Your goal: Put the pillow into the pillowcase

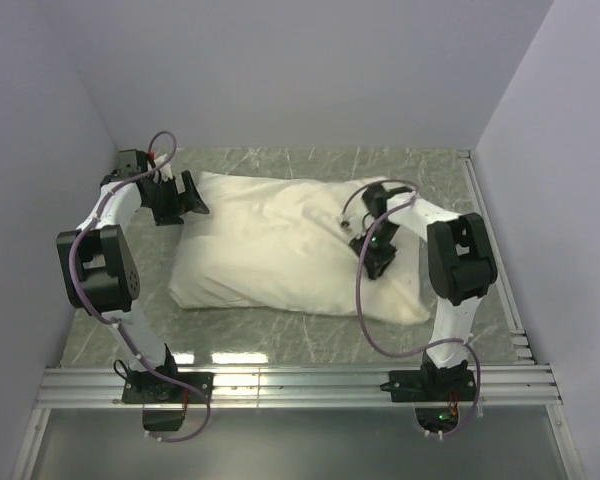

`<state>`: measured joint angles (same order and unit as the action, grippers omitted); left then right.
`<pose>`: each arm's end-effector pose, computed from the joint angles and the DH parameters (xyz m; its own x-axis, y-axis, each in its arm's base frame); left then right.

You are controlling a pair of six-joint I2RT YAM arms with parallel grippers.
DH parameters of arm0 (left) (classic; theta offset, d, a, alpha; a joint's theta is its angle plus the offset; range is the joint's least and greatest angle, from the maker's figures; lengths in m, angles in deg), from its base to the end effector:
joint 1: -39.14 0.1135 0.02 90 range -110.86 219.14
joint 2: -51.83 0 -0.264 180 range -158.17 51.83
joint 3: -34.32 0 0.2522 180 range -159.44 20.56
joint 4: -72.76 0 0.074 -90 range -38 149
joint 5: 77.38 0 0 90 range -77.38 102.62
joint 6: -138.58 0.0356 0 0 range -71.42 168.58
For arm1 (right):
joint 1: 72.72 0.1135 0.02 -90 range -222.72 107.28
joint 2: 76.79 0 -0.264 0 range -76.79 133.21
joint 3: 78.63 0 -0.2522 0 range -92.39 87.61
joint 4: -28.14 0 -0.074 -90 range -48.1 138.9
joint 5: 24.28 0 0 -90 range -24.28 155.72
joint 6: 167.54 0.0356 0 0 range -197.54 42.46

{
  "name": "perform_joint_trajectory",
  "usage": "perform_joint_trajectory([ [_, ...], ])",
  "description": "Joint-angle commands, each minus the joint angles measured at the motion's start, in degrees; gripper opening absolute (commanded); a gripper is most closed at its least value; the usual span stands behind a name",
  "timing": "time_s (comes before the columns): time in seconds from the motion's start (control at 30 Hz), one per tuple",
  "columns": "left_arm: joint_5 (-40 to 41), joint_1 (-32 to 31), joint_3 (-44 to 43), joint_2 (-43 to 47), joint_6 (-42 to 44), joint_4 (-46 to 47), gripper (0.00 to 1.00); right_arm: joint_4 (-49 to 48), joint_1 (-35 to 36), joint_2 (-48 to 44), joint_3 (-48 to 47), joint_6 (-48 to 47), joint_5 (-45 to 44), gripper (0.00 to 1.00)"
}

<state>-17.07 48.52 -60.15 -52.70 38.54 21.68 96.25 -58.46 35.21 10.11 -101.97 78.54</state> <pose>0.3829 0.0454 0.2331 -0.8673 -0.2968 -0.3997 -0.0578 0.8575 -0.5113 0.3440 0.0956 0.1603 -0.7811 -0.6146 -0.1100 -0.6234 0.7576 0.1937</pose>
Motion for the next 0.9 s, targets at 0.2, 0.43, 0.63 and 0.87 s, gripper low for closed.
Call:
perform_joint_trajectory([
  [0.2,2.27,-5.78,-0.77,7.67,3.71,1.11,0.98,11.66,-4.83,-10.75,-12.4,0.6,7.49,0.48],
  [0.43,3.76,-6.75,3.97,10.4,2.31,3.04,0.97,11.75,-8.73,-8.92,-11.11,1.57,5.11,0.47],
  [0.63,10.52,-4.82,5.21,13.56,1.6,2.79,0.98,7.27,-7.32,-3.39,-5.92,3.5,5.02,0.47],
  [0.87,11.16,4.23,5.46,11.98,4.94,-2.14,0.99,1.64,-8.37,7.07,-9.95,6.75,-4.2,0.45],
])
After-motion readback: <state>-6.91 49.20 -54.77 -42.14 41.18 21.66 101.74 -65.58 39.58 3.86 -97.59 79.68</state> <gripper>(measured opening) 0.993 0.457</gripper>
